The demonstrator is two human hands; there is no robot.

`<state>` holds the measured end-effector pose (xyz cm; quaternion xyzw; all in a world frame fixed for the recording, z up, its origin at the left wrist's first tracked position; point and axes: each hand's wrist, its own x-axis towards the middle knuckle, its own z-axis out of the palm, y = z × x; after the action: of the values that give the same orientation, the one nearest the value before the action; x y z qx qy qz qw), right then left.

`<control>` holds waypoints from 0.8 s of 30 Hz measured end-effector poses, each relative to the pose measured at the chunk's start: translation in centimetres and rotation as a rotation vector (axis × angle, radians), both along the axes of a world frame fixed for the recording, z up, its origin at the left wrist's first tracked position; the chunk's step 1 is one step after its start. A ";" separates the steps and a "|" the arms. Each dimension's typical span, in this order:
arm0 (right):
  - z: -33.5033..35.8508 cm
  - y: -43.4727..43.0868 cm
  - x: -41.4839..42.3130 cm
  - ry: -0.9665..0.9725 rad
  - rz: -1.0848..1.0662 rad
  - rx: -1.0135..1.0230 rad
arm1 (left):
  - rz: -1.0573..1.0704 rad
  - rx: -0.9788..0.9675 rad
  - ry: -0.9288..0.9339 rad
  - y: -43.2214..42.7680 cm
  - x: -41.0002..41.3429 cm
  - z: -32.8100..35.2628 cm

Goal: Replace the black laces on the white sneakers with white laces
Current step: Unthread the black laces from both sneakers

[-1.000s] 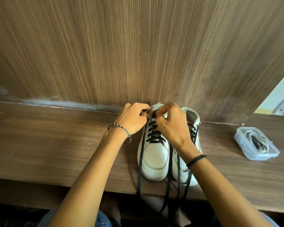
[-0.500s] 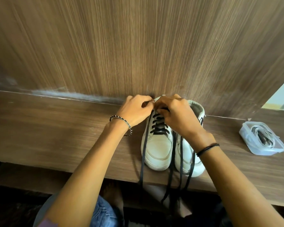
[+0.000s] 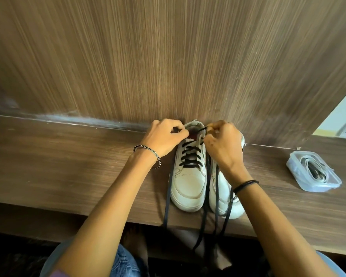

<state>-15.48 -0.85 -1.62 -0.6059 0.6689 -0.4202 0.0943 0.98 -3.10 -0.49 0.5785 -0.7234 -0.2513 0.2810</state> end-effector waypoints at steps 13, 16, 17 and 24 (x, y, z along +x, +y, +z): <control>0.0 0.6 1.2 0.312 0.363 0.058 | -0.020 -0.012 -0.036 -0.1 0.0 -0.1; 0.0 0.0 0.7 0.438 0.362 0.051 | -0.023 -0.018 -0.039 -0.2 -0.1 -0.2; 0.3 0.0 0.6 0.464 0.352 0.058 | -0.022 -0.017 -0.041 -0.2 -0.1 -0.2; 1.7 1.1 1.0 0.546 0.037 0.030 | -0.018 -0.058 -0.070 0.2 -0.4 0.2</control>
<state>-14.47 0.23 0.08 -0.7074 0.6645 -0.2296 -0.0732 0.62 -2.87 -0.27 0.5719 -0.7449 -0.2123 0.2702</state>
